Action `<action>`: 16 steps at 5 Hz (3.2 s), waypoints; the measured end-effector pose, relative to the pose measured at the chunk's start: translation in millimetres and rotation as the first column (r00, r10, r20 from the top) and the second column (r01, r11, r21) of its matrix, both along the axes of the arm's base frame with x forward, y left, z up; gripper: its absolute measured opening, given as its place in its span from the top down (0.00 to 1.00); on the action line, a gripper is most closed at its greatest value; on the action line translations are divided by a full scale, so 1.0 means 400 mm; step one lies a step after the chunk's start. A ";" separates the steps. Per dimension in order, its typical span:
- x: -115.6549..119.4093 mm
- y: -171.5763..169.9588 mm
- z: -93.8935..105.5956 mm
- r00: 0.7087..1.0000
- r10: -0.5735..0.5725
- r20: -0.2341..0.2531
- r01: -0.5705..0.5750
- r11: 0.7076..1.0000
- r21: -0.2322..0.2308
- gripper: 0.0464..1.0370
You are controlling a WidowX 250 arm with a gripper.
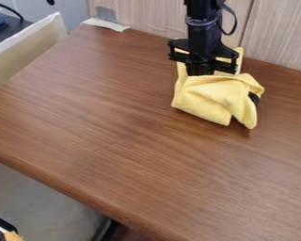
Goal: Unfold the cloth from left to right.
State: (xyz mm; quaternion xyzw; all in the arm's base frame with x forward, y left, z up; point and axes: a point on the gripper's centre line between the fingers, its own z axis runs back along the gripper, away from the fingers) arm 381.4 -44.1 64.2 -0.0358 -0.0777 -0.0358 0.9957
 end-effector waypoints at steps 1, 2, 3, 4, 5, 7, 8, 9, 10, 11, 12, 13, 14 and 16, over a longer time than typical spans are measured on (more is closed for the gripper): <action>-0.029 0.065 0.015 0.997 0.084 -0.001 -0.084 0.996 0.007 0.99; -0.050 0.117 0.016 0.988 0.152 -0.005 -0.152 0.988 0.019 0.99; -0.073 0.158 0.009 0.977 0.214 -0.024 -0.214 0.977 0.019 0.99; -0.075 0.164 0.030 0.975 0.222 0.000 -0.222 0.975 0.001 0.99; -0.057 0.138 0.060 0.984 0.177 0.034 -0.177 0.984 -0.011 0.99; -0.004 0.007 0.133 0.992 0.034 0.120 -0.026 0.997 -0.067 0.99; 0.018 -0.054 0.176 0.987 -0.047 0.156 0.061 0.994 -0.085 0.99; 0.031 -0.104 0.140 0.986 -0.115 0.124 0.127 0.987 -0.100 0.99; 0.032 -0.147 0.102 0.980 -0.178 0.094 0.187 0.977 -0.105 0.99; 0.030 -0.177 0.043 0.972 -0.230 0.049 0.234 0.967 -0.104 0.99; 0.035 -0.204 0.003 0.962 -0.273 0.027 0.274 0.956 -0.105 0.99; 0.042 -0.221 -0.003 0.952 -0.305 0.035 0.307 0.947 -0.100 0.97; 0.042 -0.223 -0.002 0.952 -0.304 0.035 0.306 0.947 -0.100 0.83; 0.039 -0.217 -0.006 0.958 -0.286 0.021 0.287 0.955 -0.079 0.26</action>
